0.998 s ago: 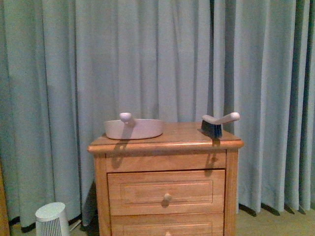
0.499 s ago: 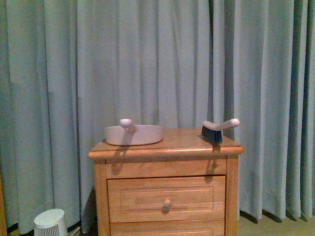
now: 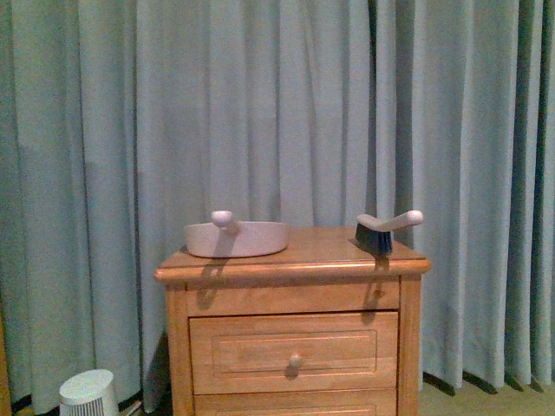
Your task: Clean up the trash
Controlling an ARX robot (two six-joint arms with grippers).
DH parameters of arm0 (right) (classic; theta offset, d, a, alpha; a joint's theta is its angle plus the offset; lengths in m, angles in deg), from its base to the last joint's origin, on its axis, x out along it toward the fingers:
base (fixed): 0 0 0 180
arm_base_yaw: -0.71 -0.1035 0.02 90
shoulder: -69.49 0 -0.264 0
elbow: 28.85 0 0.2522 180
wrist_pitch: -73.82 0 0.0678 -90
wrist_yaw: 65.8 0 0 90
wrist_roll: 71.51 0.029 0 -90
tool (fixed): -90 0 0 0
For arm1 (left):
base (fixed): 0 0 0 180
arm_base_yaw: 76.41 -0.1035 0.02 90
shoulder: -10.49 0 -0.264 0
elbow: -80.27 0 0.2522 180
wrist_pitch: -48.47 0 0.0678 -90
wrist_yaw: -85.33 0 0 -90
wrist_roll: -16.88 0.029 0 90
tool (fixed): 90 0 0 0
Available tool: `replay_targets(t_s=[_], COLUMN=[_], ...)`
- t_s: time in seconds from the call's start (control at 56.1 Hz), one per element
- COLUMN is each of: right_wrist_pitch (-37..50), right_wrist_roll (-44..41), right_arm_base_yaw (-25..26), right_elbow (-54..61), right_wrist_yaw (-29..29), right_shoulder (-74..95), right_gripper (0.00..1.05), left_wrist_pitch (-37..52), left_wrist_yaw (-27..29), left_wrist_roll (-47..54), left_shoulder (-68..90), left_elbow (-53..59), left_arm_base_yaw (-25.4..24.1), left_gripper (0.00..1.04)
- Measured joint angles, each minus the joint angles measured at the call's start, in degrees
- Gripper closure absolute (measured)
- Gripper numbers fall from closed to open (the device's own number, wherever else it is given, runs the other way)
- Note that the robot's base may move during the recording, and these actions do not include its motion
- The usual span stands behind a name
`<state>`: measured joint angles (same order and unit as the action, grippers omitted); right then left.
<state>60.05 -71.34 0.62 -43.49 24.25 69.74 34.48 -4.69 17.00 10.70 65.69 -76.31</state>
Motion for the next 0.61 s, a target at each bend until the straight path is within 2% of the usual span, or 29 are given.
replay_targets(t_s=[0.606], right_wrist_pitch=[0.0], right_wrist_roll=[0.0], right_arm_base_yaw=[0.0], right_elbow=[0.0], right_wrist_yaw=[0.0], right_shoulder=[0.0], right_gripper=[0.07], left_wrist_pitch=[0.0], left_wrist_yaw=[0.0], left_wrist_roll=[0.0], left_shoulder=[0.0], left_elbow=[0.0], left_arm_base_yaw=[0.0], left_gripper=[0.08])
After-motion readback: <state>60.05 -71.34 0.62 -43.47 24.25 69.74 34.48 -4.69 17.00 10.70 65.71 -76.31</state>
